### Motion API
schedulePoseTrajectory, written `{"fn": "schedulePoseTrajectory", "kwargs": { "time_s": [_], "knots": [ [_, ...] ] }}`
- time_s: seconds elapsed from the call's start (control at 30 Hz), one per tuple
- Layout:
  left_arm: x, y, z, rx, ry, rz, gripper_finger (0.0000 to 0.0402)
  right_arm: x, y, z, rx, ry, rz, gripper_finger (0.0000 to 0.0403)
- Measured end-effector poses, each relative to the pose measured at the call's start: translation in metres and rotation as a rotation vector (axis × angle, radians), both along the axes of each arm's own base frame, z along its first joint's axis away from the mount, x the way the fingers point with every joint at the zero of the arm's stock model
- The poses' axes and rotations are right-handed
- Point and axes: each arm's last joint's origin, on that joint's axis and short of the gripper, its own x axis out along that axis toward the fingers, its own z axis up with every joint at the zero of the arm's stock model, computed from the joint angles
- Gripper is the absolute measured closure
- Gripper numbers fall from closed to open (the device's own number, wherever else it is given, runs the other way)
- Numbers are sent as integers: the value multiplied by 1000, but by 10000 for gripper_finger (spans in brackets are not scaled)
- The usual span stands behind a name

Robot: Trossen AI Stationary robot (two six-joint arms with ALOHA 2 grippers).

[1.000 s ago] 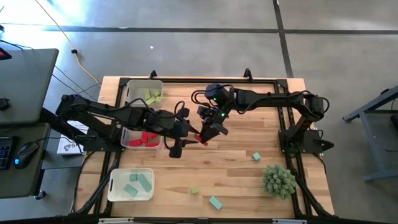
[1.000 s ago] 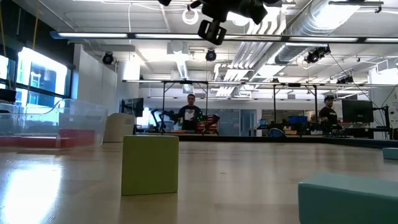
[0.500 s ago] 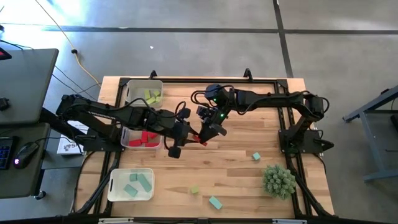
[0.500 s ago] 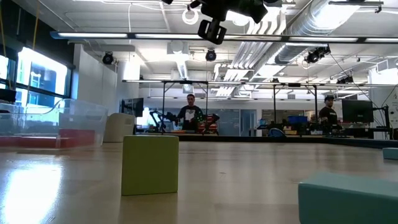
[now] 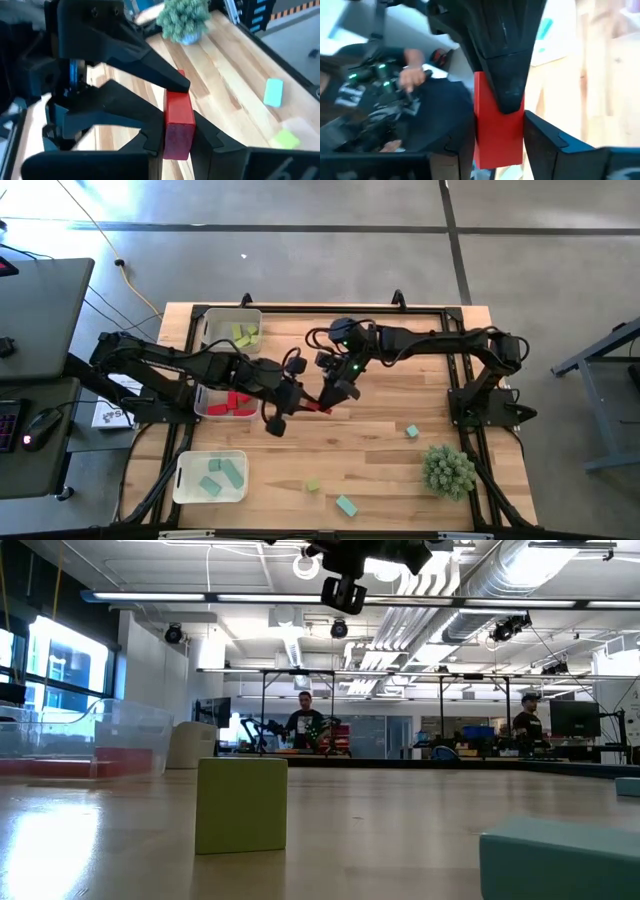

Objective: Sort & place blocks by color
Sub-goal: Put the red block into the transparent bin

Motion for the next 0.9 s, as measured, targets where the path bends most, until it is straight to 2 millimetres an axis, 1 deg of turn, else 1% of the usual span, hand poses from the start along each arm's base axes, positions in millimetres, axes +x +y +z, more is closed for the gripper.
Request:
{"fn": "schedulePoseTrajectory", "kwargs": {
  "time_s": [0.13, 0.27, 0.37, 0.53, 0.63, 0.9],
  "knots": [
    [-4, 0, -5, -6, 68, 4, 366, 3, 6, -2, -51, 35, -113, 245],
    [-7, 0, -9, 1, 117, -9, 366, 5, 11, -2, -91, 39, -165, 213],
    [-10, 0, -13, 9, 174, -7, 366, 6, 13, -3, -95, 58, -203, 197],
    [-24, 2, -20, 47, 320, 25, 366, 6, 11, -3, -72, 102, -262, 191],
    [-35, 5, -25, 87, 425, 80, 366, 6, 13, -3, -50, 127, -279, 190],
    [-68, 10, -35, 167, 743, 234, 365, 7, 24, -6, -105, 151, -350, 190]
  ]
}}
